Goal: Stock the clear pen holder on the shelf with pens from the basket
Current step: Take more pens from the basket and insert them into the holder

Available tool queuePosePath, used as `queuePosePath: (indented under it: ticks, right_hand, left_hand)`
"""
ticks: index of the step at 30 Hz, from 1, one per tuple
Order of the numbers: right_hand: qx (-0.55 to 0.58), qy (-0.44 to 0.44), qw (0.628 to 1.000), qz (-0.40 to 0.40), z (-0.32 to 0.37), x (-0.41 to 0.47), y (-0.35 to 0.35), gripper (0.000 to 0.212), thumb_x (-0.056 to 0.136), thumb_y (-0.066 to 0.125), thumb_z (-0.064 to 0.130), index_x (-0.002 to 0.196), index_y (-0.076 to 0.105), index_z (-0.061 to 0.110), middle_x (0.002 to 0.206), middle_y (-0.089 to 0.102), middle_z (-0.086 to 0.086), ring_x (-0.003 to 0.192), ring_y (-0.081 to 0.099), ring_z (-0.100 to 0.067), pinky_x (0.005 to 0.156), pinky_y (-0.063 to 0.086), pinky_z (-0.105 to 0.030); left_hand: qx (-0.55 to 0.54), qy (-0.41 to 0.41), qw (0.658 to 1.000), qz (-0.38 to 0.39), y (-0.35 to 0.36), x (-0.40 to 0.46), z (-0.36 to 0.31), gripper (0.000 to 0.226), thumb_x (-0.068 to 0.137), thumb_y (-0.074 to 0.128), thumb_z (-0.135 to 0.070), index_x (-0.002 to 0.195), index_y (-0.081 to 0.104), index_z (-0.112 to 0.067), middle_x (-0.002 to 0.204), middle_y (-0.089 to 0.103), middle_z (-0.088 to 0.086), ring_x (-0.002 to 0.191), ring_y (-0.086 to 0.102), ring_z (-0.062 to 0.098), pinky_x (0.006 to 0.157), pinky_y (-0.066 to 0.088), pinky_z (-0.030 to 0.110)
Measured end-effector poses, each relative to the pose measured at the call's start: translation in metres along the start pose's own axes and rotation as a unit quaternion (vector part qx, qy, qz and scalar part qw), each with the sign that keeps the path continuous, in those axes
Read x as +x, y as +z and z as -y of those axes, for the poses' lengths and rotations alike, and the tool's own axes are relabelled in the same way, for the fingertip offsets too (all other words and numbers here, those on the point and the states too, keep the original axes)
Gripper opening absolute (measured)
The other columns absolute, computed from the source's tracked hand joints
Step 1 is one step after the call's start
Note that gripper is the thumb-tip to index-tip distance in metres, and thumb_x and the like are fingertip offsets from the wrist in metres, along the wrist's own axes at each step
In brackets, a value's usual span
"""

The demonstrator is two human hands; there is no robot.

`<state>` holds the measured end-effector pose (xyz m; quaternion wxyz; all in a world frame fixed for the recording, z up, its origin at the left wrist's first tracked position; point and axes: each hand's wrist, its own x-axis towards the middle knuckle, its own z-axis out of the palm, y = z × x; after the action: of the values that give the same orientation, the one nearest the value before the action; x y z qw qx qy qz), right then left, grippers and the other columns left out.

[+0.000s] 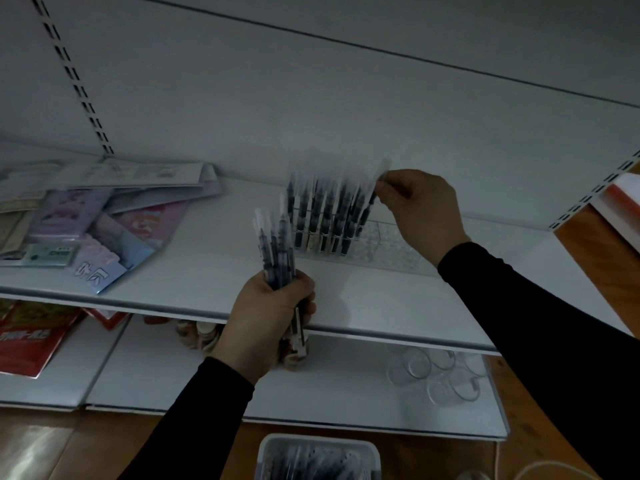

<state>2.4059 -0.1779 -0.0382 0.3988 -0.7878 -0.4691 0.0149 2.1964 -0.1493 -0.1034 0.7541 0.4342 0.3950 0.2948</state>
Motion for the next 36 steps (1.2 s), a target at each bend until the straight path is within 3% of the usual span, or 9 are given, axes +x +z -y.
queuePosePath:
  ticks: [11, 15, 18, 21, 23, 26, 31, 36]
  right_hand:
    - [-0.019, 0.014, 0.999, 0.024, 0.0, -0.004, 0.006, 0.019, 0.095, 0.059, 0.024, 0.099, 0.073, 0.012, 0.087, 0.063, 0.008, 0.081, 0.058, -0.003, 0.066, 0.034, 0.008]
    - [-0.024, 0.035, 0.999, 0.006, -0.001, -0.016, 0.003, 0.017, 0.093, 0.061, 0.029, 0.092, 0.072, 0.016, 0.082, 0.063, 0.014, 0.07, 0.056, 0.003, 0.063, 0.033, 0.007]
    - [0.026, 0.072, 0.997, 0.019, 0.001, -0.036, 0.003, 0.021, 0.091, 0.062, 0.039, 0.081, 0.07, 0.022, 0.076, 0.066, 0.013, 0.07, 0.06, 0.002, 0.066, 0.042, -0.002]
    - [0.153, 0.123, 0.974, 0.115, 0.011, -0.055, 0.007, 0.015, 0.09, 0.064, 0.037, 0.08, 0.07, 0.028, 0.082, 0.073, 0.001, 0.076, 0.067, -0.009, 0.071, 0.055, -0.022]
    - [0.226, 0.146, 0.953, 0.141, 0.019, -0.063, 0.009, 0.012, 0.09, 0.064, 0.034, 0.085, 0.071, 0.027, 0.088, 0.073, -0.003, 0.08, 0.066, -0.009, 0.068, 0.055, -0.02]
    - [0.28, 0.153, 0.937, 0.141, 0.026, -0.065, 0.009, 0.012, 0.089, 0.065, 0.033, 0.09, 0.073, 0.024, 0.087, 0.072, 0.004, 0.08, 0.065, -0.006, 0.066, 0.052, -0.017]
    - [0.299, 0.153, 0.929, 0.155, 0.029, -0.064, 0.004, 0.003, 0.084, 0.072, 0.023, 0.085, 0.075, 0.022, 0.08, 0.072, 0.011, 0.079, 0.064, -0.001, 0.072, 0.054, -0.017]
    - [0.315, 0.187, 0.922, 0.126, 0.026, -0.048, -0.007, 0.01, 0.085, 0.071, 0.025, 0.087, 0.076, 0.016, 0.079, 0.073, 0.002, 0.074, 0.066, -0.006, 0.066, 0.052, -0.018]
  left_hand:
    - [0.005, 0.009, 1.0, 0.015, 0.0, -0.001, 0.0, 0.004, 0.09, 0.062, -0.008, 0.086, 0.061, -0.006, 0.067, 0.061, 0.006, 0.06, 0.059, 0.017, 0.056, 0.051, 0.027]
    - [-0.006, -0.01, 0.999, 0.047, 0.002, -0.002, -0.001, 0.005, 0.089, 0.063, -0.01, 0.088, 0.064, -0.005, 0.068, 0.065, 0.006, 0.062, 0.062, 0.017, 0.06, 0.052, 0.029]
    - [-0.001, -0.025, 0.997, 0.075, 0.003, -0.003, -0.001, 0.011, 0.089, 0.064, -0.012, 0.094, 0.065, -0.003, 0.069, 0.065, 0.007, 0.062, 0.062, 0.018, 0.059, 0.053, 0.029]
    - [0.027, -0.025, 0.992, 0.119, 0.006, -0.007, -0.001, 0.006, 0.089, 0.063, -0.01, 0.09, 0.063, -0.004, 0.067, 0.06, 0.008, 0.059, 0.06, 0.02, 0.056, 0.049, 0.03]
    - [0.053, -0.022, 0.987, 0.147, 0.007, -0.009, 0.0, 0.005, 0.089, 0.062, -0.008, 0.088, 0.061, -0.003, 0.064, 0.057, 0.009, 0.055, 0.057, 0.02, 0.054, 0.048, 0.03]
    - [0.1, -0.025, 0.98, 0.171, 0.008, -0.012, 0.001, 0.008, 0.088, 0.063, -0.009, 0.086, 0.06, -0.003, 0.061, 0.057, 0.009, 0.053, 0.055, 0.019, 0.056, 0.047, 0.032]
    - [0.119, -0.032, 0.975, 0.182, 0.009, -0.013, 0.003, 0.004, 0.088, 0.062, -0.005, 0.086, 0.062, -0.002, 0.061, 0.058, 0.008, 0.053, 0.056, 0.019, 0.056, 0.047, 0.033]
    - [0.131, -0.018, 0.976, 0.173, 0.007, -0.012, 0.002, 0.004, 0.088, 0.061, -0.004, 0.085, 0.061, -0.001, 0.059, 0.057, 0.008, 0.051, 0.055, 0.019, 0.056, 0.047, 0.033]
